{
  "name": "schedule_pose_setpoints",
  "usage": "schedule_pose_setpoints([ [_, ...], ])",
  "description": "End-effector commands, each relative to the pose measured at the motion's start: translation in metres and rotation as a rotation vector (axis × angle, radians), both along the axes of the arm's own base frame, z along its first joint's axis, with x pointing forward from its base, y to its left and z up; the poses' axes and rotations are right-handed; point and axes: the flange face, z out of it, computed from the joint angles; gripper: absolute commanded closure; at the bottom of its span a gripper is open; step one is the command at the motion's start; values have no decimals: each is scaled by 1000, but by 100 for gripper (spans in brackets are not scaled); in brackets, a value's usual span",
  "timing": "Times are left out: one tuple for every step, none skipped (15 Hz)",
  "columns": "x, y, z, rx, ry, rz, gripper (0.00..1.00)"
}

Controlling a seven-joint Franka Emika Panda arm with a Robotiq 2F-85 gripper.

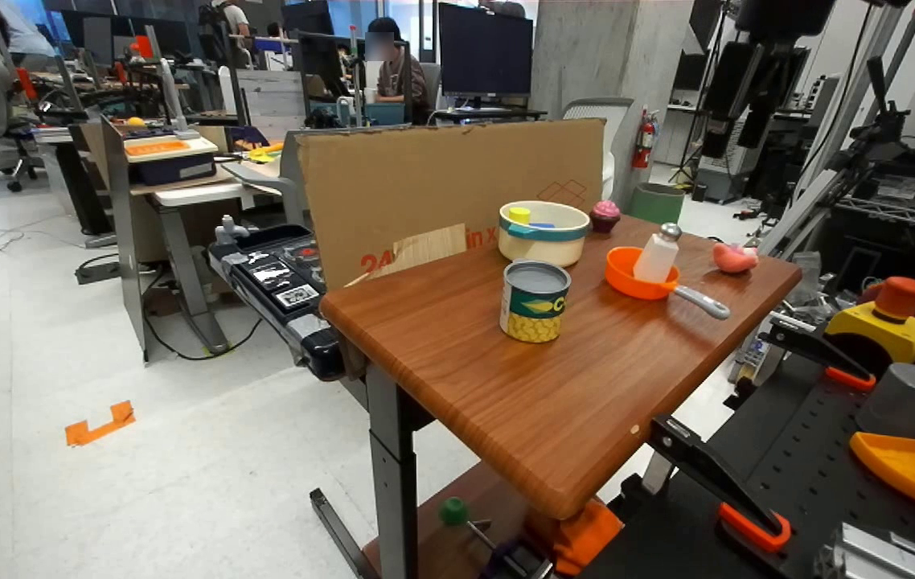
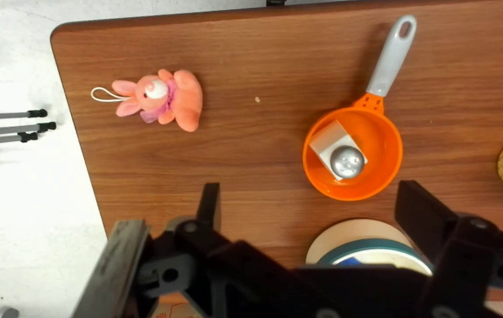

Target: Pick up the blue object from the table and put it in the pot

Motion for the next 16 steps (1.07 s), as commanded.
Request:
schedule_pose_setpoints([
  [-24, -7, 7, -2, -46, 54, 0],
  [-26, -7, 8, -2, -49, 57, 0],
  [-27, -7, 8, -3, -51, 53, 0],
  [-28, -6, 7, -3, -52, 46, 0],
  [-26, -3, 6, -6, -51, 28, 0],
  [-25, -2, 4, -9, -44, 23, 0],
  [-25, -1, 3, -12, -50, 38, 0],
  [-26, -1, 2, -12, -49, 43, 0],
  [-26, -1, 2, -11, -50, 43, 0],
  [-26, -1, 1, -10, -55, 42, 0],
  [-23, -2, 1, 2, -23, 23, 0],
  [-24, -2, 1, 3, -21, 23, 0],
  [-24, -2, 1, 3, -21, 23, 0],
  [-24, -2, 1, 3, -20, 22, 0],
  [-24, -2, 1, 3, -20, 22, 0],
  [-24, -2, 1, 3, -20, 22, 0],
])
